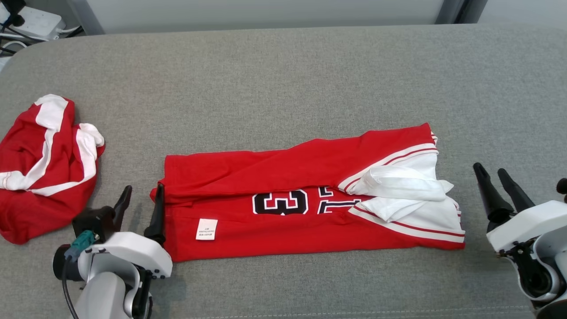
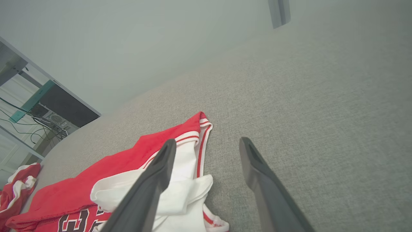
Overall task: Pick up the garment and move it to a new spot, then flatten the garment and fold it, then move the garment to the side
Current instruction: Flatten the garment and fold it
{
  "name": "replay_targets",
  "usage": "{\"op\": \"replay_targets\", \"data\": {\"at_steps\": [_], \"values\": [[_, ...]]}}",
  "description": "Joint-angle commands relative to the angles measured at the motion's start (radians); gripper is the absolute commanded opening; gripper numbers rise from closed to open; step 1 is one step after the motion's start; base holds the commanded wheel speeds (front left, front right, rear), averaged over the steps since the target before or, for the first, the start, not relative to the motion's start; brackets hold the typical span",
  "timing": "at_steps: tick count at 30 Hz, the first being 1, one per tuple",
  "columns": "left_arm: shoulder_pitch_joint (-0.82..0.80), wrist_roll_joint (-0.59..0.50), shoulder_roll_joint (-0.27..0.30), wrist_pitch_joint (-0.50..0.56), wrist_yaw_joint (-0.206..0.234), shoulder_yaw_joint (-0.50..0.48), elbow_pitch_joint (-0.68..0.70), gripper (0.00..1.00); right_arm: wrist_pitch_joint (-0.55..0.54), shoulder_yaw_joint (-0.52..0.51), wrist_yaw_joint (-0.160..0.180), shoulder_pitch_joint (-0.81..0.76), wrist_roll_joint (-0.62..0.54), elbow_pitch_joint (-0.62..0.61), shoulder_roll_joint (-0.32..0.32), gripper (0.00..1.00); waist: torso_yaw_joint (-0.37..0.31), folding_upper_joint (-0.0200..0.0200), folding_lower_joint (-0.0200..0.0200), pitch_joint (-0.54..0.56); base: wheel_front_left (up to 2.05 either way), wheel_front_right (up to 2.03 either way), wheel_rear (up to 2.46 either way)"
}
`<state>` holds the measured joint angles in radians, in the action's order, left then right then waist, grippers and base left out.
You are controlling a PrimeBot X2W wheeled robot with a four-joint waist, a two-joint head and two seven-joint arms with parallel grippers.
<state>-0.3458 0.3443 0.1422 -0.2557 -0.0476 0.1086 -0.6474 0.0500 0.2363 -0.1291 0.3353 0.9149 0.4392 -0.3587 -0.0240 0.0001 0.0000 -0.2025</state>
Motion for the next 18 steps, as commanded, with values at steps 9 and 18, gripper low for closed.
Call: {"op": "replay_targets", "data": {"at_steps": [9,18], "values": [[0.087,-0.083,-0.034,-0.006,0.023,-0.117,0.14,1.0,0.072,0.031,-0.002,0.017,-0.083,0.048,0.04,1.0,0.008,-0.0001,0.0,0.03,0.0,0.0,0.0],[0.114,-0.121,-0.067,-0.006,-0.006,-0.155,0.194,1.0,0.098,0.052,-0.002,0.052,-0.083,0.129,0.062,1.0,0.051,-0.0001,0.0,-0.005,0.0,0.0,0.0]]}}
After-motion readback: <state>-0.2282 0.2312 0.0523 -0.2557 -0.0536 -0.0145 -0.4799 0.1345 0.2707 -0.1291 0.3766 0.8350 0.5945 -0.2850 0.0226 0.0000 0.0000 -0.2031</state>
